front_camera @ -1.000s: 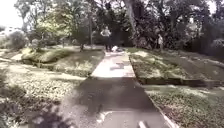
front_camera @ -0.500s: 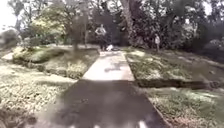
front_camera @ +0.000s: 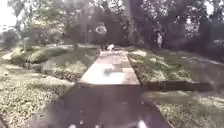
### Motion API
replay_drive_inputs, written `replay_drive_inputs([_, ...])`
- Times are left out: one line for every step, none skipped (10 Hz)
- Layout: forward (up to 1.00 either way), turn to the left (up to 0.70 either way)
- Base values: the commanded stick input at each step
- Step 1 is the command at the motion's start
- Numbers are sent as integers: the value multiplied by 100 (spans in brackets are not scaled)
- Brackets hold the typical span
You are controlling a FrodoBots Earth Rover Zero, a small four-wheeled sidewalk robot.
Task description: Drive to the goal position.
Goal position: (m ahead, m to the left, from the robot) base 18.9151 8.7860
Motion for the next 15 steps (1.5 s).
replay_drive_inputs([70, 0])
replay_drive_inputs([70, 0])
replay_drive_inputs([70, 0])
replay_drive_inputs([70, 0])
replay_drive_inputs([70, 0])
replay_drive_inputs([70, 0])
replay_drive_inputs([70, 0])
replay_drive_inputs([70, 0])
replay_drive_inputs([70, 0])
replay_drive_inputs([70, 0])
replay_drive_inputs([70, -5])
replay_drive_inputs([70, -26])
replay_drive_inputs([70, -35])
replay_drive_inputs([70, -35])
replay_drive_inputs([70, -34])
